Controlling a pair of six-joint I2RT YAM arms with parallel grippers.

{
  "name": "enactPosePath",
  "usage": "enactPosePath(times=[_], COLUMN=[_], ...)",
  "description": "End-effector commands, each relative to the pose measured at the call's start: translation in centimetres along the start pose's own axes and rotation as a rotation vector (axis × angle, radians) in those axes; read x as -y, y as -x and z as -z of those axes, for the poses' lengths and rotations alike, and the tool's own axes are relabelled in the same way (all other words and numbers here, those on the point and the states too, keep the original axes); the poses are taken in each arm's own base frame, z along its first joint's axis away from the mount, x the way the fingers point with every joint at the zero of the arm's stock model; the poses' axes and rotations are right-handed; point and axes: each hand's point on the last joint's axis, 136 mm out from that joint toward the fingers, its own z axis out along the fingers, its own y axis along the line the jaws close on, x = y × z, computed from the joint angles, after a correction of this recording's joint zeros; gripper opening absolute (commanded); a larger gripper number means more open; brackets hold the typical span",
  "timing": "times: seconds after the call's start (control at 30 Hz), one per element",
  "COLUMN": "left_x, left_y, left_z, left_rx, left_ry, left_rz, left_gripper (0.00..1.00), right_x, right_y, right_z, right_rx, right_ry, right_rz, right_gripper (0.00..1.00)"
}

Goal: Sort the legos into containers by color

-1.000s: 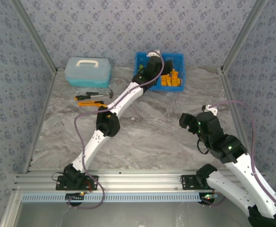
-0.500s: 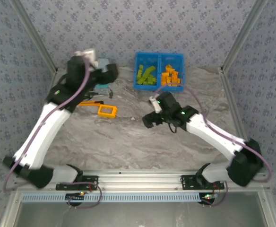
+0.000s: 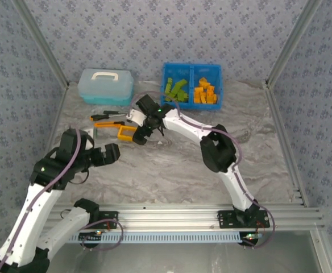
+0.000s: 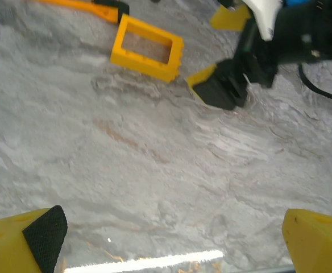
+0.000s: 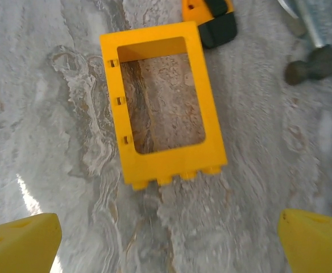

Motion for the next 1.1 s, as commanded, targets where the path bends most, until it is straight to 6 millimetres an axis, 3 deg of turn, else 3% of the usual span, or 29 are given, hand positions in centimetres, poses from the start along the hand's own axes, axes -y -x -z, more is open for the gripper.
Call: enactPosePath(times=[0.0, 0.17, 0.37, 0.5, 0.6, 0.73, 0.87, 0.97, 1.07], left_x=[-0.2, -0.8, -1.2, -1.6, -1.8, -2.0, -2.1, -1.9, -1.7], left_y=[-2.4, -3.7, -2.9, -2.2, -2.0, -2.0, -1.8, -1.4, -1.0], left_z=[0.1, -0.5, -0.4, -0.3, -0.4, -0.6, -0.8, -0.9, -1.0], left_rx=[-0.066, -0.088, -0.034, 0.005, 0.014, 0.02, 0.031, 0.045, 0.057], left_ry=[-0.035, -0.029, -0.017, 0.01, 0.019, 0.029, 0.036, 0.027, 0.018], left_rz=[0.11, 0.149, 0.164, 0.165, 0.168, 0.171, 0.175, 0.18, 0.185], left_gripper=[0.99, 0.99, 0.99, 0.99, 0.99, 0.99, 0.99, 0.99, 0.99], right_x=[-0.9, -0.1, -0.8, -2.1, -2.5, -2.2, -1.4, 0.1, 2.8], right_y=[1.1, 2.1, 1.4, 0.6, 0.7, 1.8, 3.1, 3.9, 3.4], right_z=[-0.9, -4.1, -7.4, -8.4, -8.3, -6.4, -2.9, 1.3, 5.8], right_rx=[-0.01, 0.011, -0.018, -0.054, -0.065, -0.049, 0.0, 0.061, 0.12], right_ry=[0.048, 0.039, 0.074, 0.089, 0.077, 0.058, 0.052, 0.023, -0.08], right_rz=[0.077, 0.059, 0.064, 0.109, 0.129, 0.109, 0.036, -0.041, -0.107], right_gripper=[1.0, 1.0, 0.96, 0.84, 0.67, 0.52, 0.43, 0.39, 0.4])
